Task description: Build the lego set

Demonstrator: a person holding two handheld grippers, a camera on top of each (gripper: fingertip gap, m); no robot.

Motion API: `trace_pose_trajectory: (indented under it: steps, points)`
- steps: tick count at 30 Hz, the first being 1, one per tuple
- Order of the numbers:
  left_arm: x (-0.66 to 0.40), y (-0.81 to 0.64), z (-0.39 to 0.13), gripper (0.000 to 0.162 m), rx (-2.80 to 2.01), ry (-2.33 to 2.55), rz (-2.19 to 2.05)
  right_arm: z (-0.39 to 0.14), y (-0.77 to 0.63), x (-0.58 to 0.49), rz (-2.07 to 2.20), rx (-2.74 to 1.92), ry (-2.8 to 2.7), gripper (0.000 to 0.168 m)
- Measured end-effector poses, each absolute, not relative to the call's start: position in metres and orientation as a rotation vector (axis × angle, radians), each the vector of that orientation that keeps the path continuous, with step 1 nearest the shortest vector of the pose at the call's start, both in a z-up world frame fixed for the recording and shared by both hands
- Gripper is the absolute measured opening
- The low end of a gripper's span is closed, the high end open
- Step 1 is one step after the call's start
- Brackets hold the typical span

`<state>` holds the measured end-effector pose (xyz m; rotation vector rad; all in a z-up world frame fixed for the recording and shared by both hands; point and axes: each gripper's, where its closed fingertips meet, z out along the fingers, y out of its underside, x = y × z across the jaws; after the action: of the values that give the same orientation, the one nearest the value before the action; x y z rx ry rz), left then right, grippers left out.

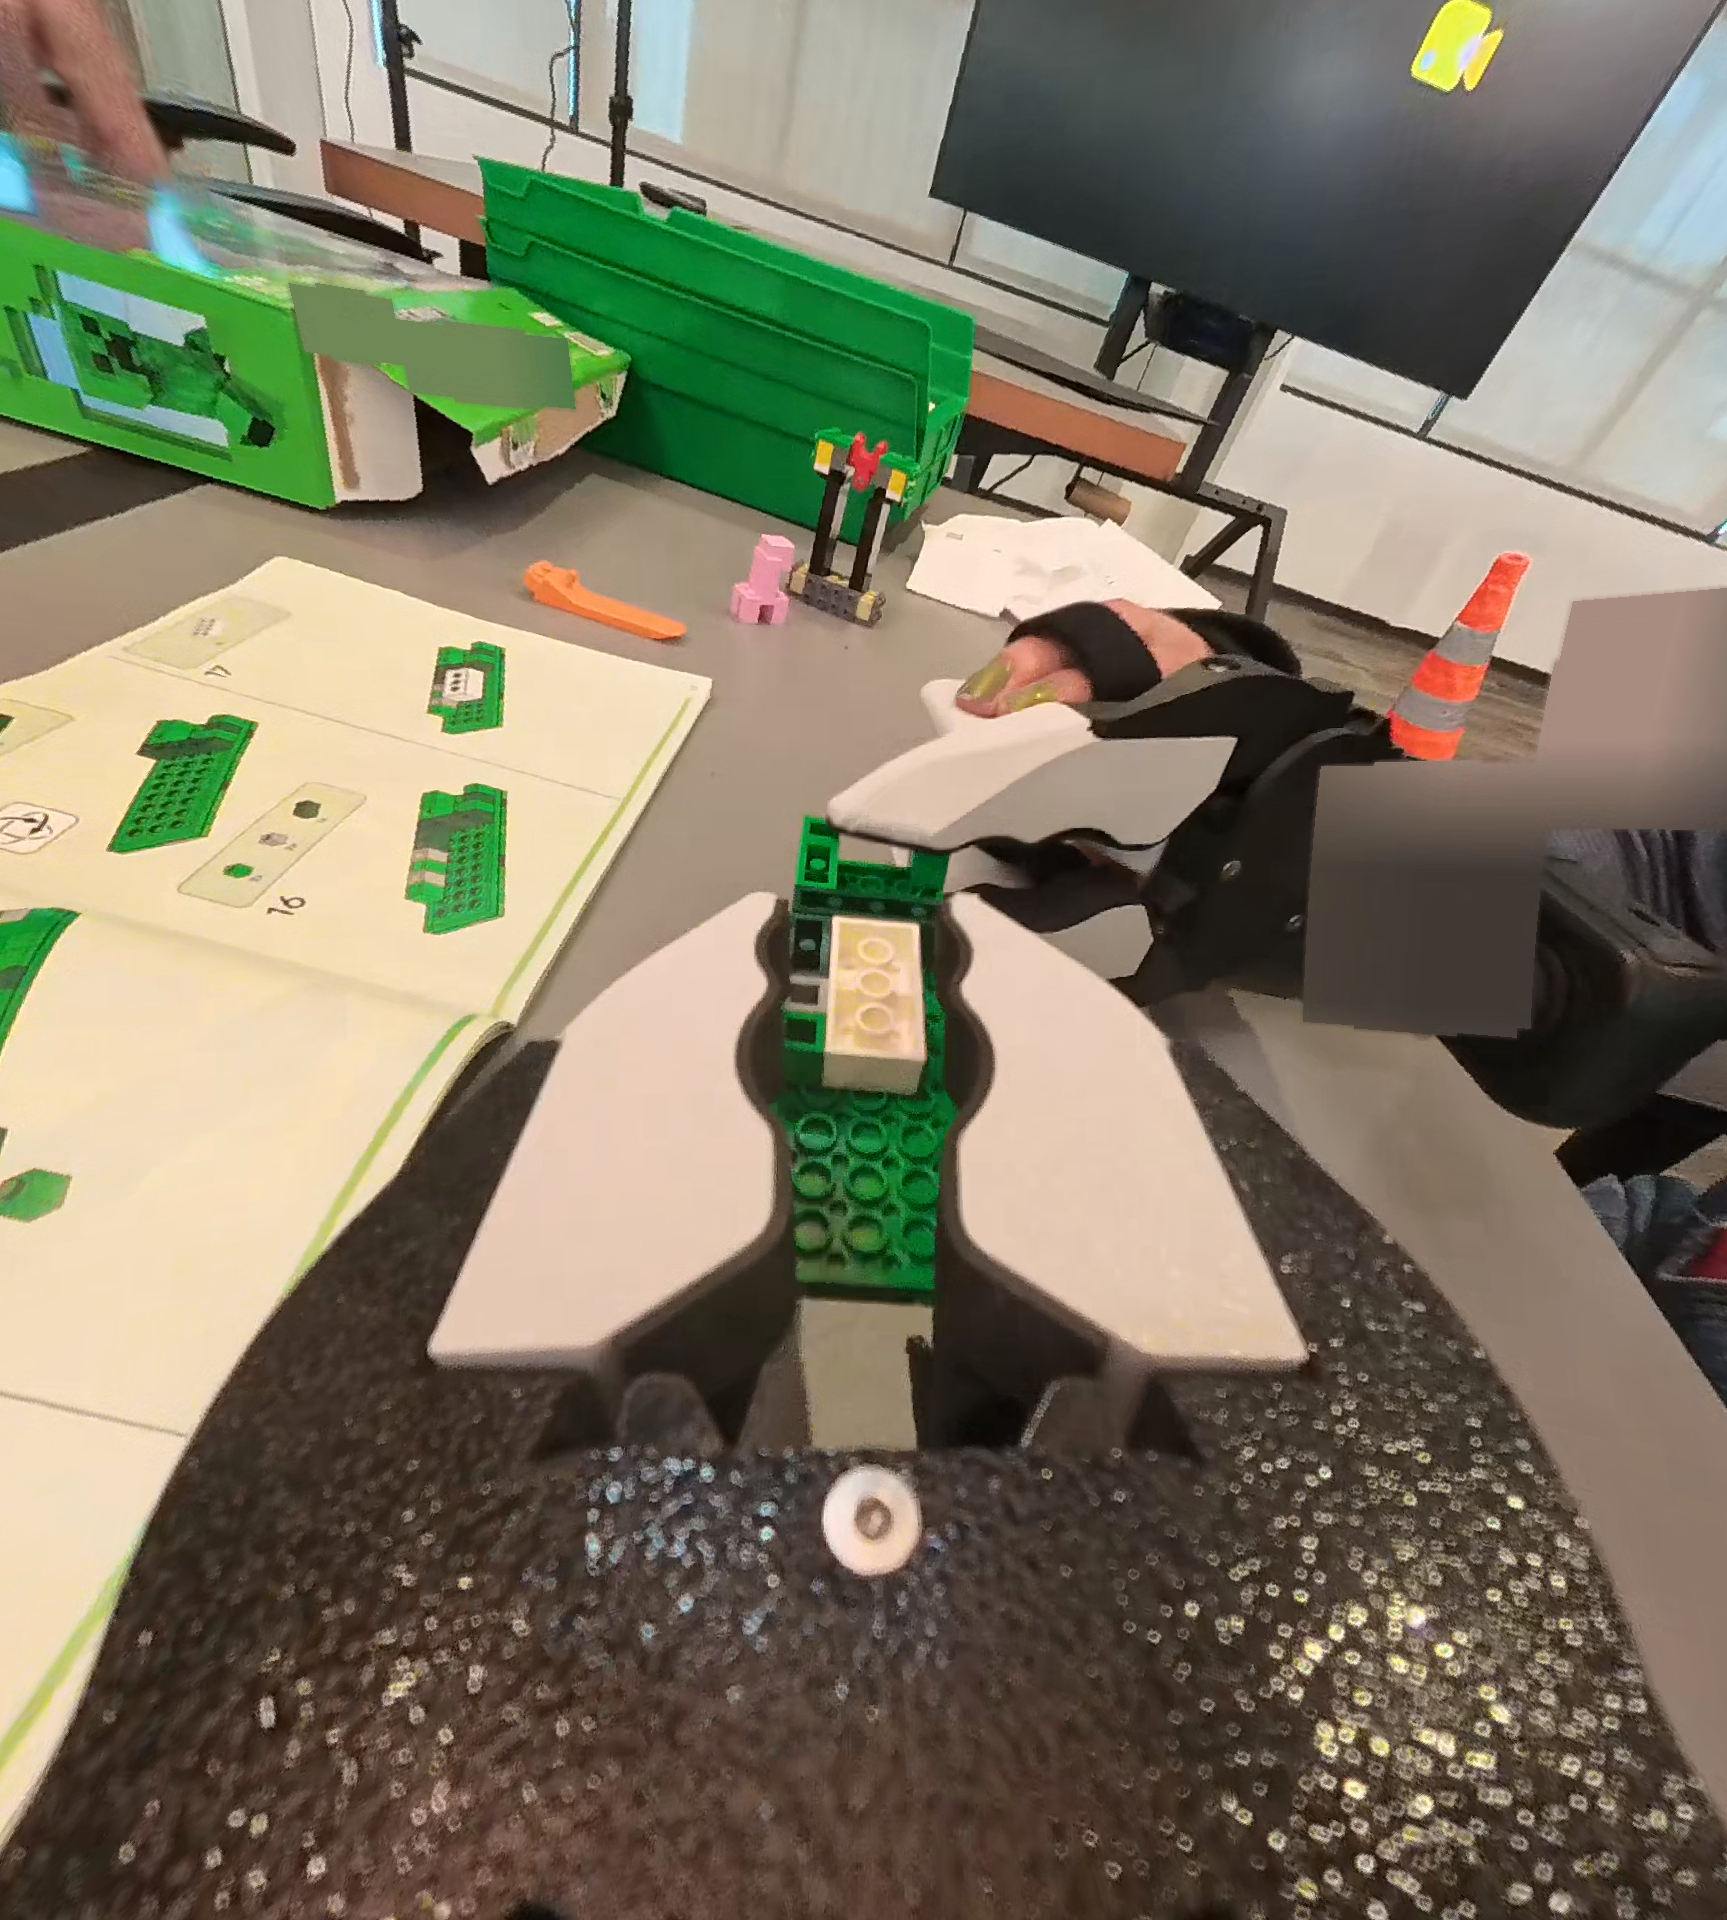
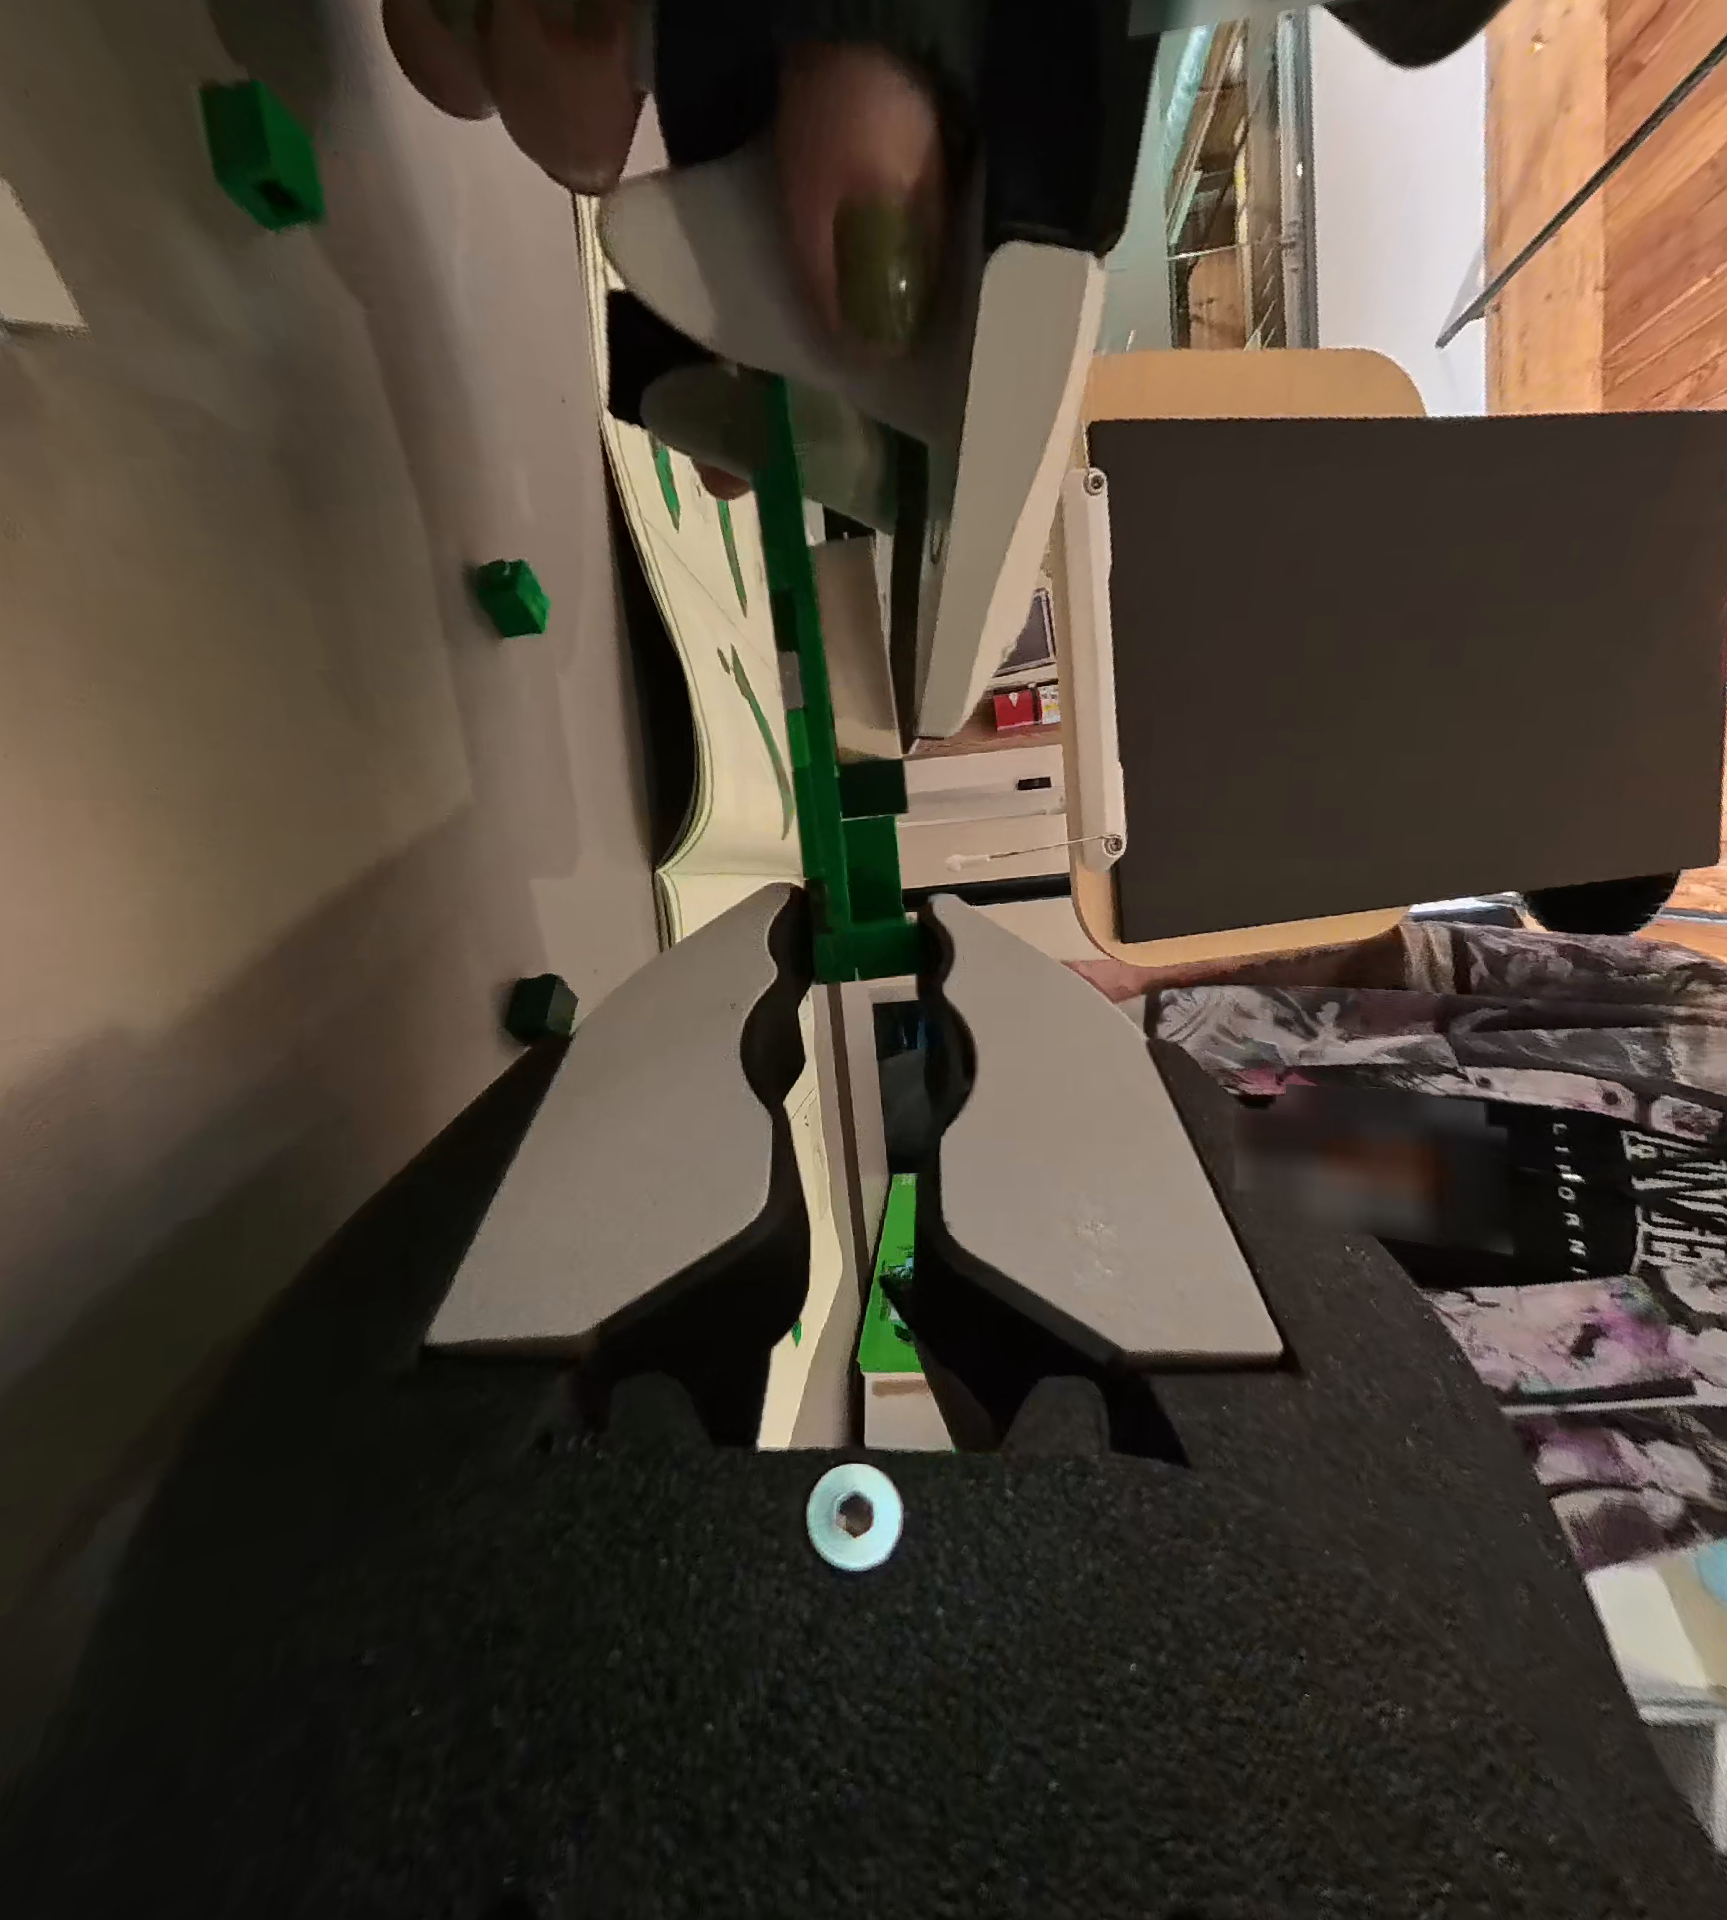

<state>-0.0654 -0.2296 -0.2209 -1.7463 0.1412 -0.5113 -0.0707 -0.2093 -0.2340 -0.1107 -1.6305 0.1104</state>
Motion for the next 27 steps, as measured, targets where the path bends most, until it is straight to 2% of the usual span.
trace_pose_trajectory:
  steps: [2,4,6,10,12,16,23,27]
  points:
    - [-0.064,-0.230,-0.220,0.036,-1.743,0.149,-0.516,-0.235,-0.210,-0.071,0.111,-0.107,-1.636,0.018]
    - [-0.067,-0.230,-0.219,0.061,-1.731,0.133,-0.494,-0.235,-0.209,-0.071,0.112,-0.114,-1.644,0.018]
    - [-0.071,-0.230,-0.218,0.077,-1.723,0.129,-0.445,-0.239,-0.206,-0.072,0.127,-0.145,-1.675,0.018]
    - [-0.074,-0.229,-0.233,0.090,-1.837,0.191,-0.294,-0.241,-0.199,-0.073,0.165,-0.223,-1.704,0.018]
    - [-0.071,-0.228,-0.240,0.089,-1.885,0.230,-0.253,-0.240,-0.198,-0.072,0.167,-0.224,-1.701,0.018]
    - [-0.058,-0.226,-0.243,0.066,-1.906,0.291,-0.288,-0.237,-0.203,-0.071,0.189,-0.191,-1.682,0.018]
    - [-0.057,-0.229,-0.240,0.040,-1.893,0.262,-0.415,-0.235,-0.206,-0.069,0.246,-0.192,-1.691,0.018]
    - [-0.054,-0.231,-0.240,0.045,-1.886,0.268,-0.449,-0.235,-0.207,-0.069,0.265,-0.196,-1.700,0.018]
